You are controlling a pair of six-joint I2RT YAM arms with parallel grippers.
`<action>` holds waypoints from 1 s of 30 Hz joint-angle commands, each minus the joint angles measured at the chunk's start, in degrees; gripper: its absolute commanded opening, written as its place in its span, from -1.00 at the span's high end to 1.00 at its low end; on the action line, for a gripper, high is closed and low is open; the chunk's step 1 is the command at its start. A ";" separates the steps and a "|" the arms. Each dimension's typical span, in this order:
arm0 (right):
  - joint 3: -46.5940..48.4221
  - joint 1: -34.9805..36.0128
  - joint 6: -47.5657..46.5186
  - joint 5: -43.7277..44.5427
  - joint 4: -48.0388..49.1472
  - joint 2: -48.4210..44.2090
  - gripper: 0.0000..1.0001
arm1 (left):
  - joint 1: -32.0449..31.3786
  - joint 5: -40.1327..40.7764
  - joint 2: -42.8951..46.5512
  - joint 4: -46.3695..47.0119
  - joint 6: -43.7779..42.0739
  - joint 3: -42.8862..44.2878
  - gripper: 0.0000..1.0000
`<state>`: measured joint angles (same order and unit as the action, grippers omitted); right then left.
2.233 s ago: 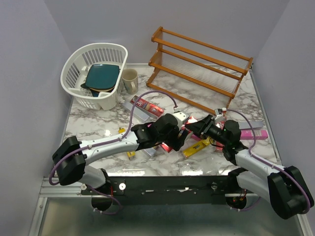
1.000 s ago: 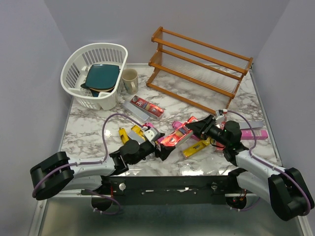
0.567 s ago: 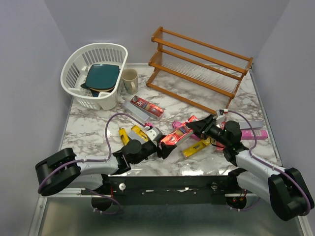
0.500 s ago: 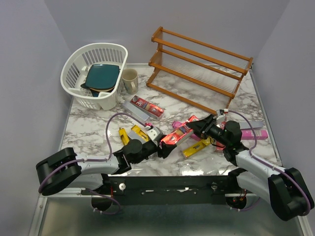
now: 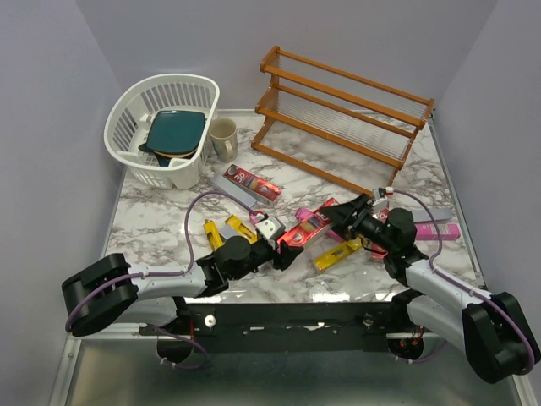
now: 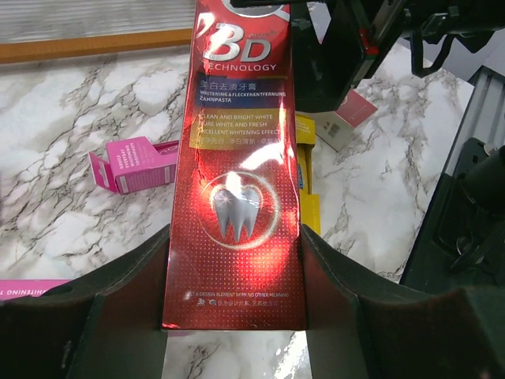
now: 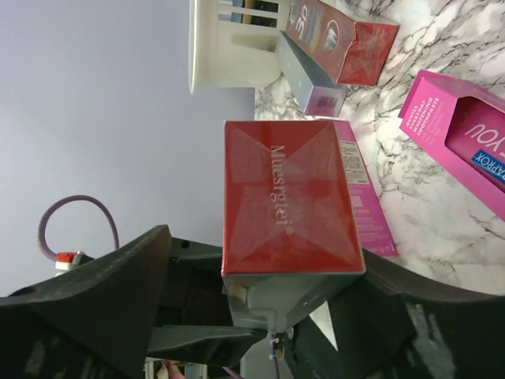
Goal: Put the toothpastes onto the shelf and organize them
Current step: Place the toothpaste on the shelf.
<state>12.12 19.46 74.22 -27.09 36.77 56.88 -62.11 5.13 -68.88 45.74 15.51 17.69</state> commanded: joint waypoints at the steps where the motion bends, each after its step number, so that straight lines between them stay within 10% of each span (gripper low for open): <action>1: 1.76 0.49 -3.45 0.37 -4.23 -2.91 -0.85 | -0.21 7.43 2.00 -7.13 0.14 3.30 0.43; 16: 12.13 0.40 -33.77 22.14 -40.36 -22.24 -1.00 | 13.75 10.17 -2.12 -30.00 -1.88 20.17 0.56; 30: 13.90 0.40 -42.92 31.75 -49.43 -36.58 -1.00 | 26.76 3.84 -29.63 -38.62 -7.24 48.22 0.59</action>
<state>24.32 19.55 34.94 0.58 -8.43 22.57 -38.09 11.92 -93.32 7.38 10.50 59.99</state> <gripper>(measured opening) 0.998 0.626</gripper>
